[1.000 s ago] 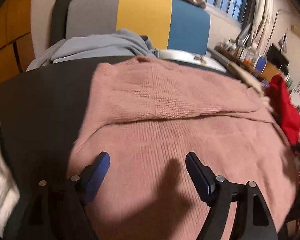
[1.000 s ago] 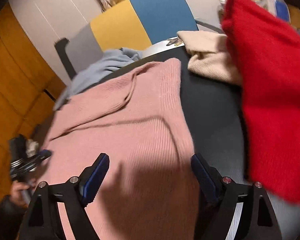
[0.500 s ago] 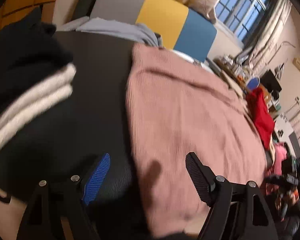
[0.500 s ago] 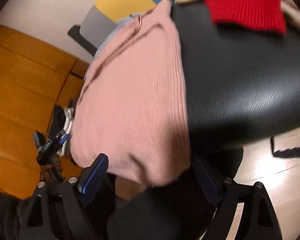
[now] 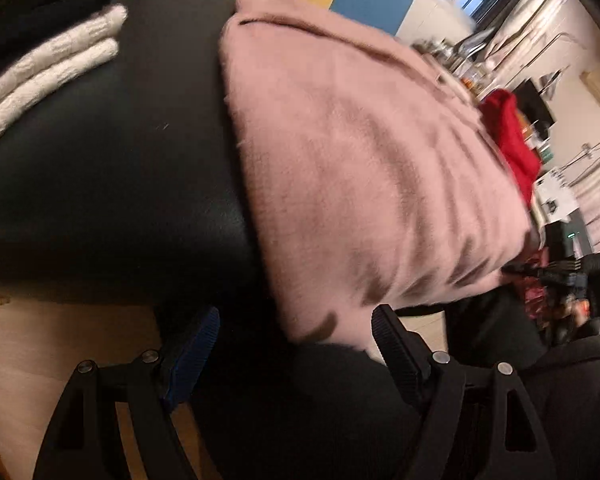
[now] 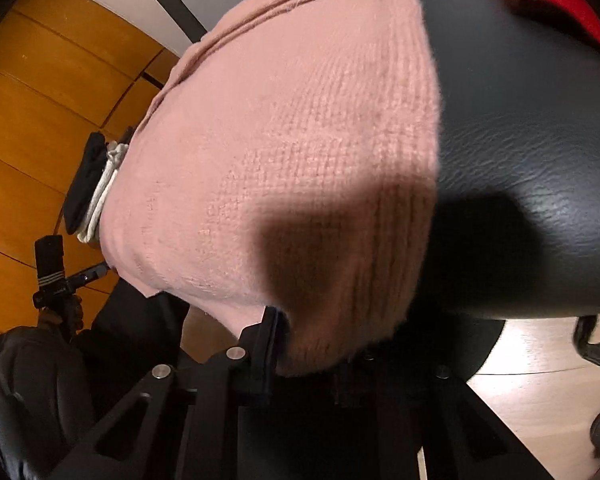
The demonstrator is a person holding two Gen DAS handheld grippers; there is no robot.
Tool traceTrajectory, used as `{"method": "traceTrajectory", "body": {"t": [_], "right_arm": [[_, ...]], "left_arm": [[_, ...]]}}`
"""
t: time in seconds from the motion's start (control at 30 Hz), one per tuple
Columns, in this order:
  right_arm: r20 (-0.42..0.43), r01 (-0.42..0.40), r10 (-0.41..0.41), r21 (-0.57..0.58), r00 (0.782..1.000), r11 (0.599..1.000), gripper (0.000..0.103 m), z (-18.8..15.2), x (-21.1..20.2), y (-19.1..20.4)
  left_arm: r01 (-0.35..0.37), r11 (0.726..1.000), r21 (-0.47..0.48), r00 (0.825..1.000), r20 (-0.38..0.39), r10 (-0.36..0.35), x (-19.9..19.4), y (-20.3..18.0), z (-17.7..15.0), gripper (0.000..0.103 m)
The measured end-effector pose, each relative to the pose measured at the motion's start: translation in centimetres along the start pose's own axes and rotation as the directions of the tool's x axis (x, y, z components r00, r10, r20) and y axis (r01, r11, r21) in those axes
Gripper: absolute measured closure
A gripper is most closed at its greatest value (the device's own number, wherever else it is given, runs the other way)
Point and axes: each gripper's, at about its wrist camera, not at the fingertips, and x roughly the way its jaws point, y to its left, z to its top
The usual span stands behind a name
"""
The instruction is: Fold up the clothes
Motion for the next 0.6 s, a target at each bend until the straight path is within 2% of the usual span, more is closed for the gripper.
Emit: {"method": "traceTrajectory", "body": {"t": [0.1, 0.23, 0.3, 0.37, 0.4, 0.43, 0.47, 0.5, 0.53, 0.57, 0.6], "right_arm": [[0.012, -0.015, 0.015, 0.012, 1.0, 1.0, 0.077, -0.6, 0.0, -0.4], [0.032, -0.044, 0.043, 0.037, 0.999, 0.998, 0.076, -0.7, 0.1, -0.6], [0.047, -0.046, 0.044, 0.023, 0.998, 0.999, 0.075, -1.0, 0.1, -0.5], [0.051, -0.04, 0.039, 0.012, 0.998, 0.999, 0.075, -1.1, 0.2, -0.3], [0.048, -0.032, 0.032, 0.006, 0.998, 0.999, 0.075, -1.1, 0.3, -0.1], [0.034, -0.008, 0.008, 0.0, 0.999, 1.0, 0.075, -0.8, 0.5, 0.3], [0.019, 0.021, -0.021, -0.006, 1.0, 1.0, 0.079, -0.6, 0.6, 0.7], [0.012, 0.051, -0.051, -0.024, 0.999, 0.998, 0.08, -0.5, 0.7, 1.4], [0.007, 0.081, -0.081, -0.046, 0.997, 0.996, 0.08, -0.4, 0.8, 2.2], [0.004, 0.111, -0.111, -0.067, 0.994, 0.992, 0.086, -0.3, 0.8, 3.0], [0.006, 0.109, -0.109, -0.077, 0.994, 0.991, 0.09, -0.3, 0.7, 3.5]], "left_arm": [[0.008, 1.0, 0.002, 1.0, 0.003, -0.008, 0.4, -0.2, 0.0, 0.019], [0.001, 1.0, 0.025, 1.0, -0.031, 0.0, 1.4, -0.3, 0.0, 0.019], [0.018, 1.0, 0.024, 0.998, -0.057, -0.016, 1.9, -0.5, 0.1, 0.023], [0.046, 0.999, 0.017, 0.996, -0.083, -0.045, 2.5, -0.8, 0.2, 0.037], [0.043, 0.999, 0.019, 0.995, -0.09, -0.041, 2.7, -0.8, 0.2, 0.041], [0.042, 0.999, 0.02, 0.994, -0.097, -0.04, 3.0, -0.9, 0.3, 0.058], [0.056, 0.998, 0.008, 0.993, -0.105, -0.055, 3.1, -0.8, 0.3, 0.094], [0.077, 0.997, -0.006, 0.991, -0.109, -0.077, 3.0, -0.7, 0.3, 0.1], [0.124, 0.992, -0.018, 0.987, -0.104, -0.125, 2.6, -0.6, 0.5, 0.098], [0.169, 0.985, -0.027, 0.98, -0.099, -0.171, 2.1, -0.6, 0.7, 0.098], [0.205, 0.978, -0.023, 0.974, -0.092, -0.206, 1.9, -0.9, 0.6, 0.098]]}}
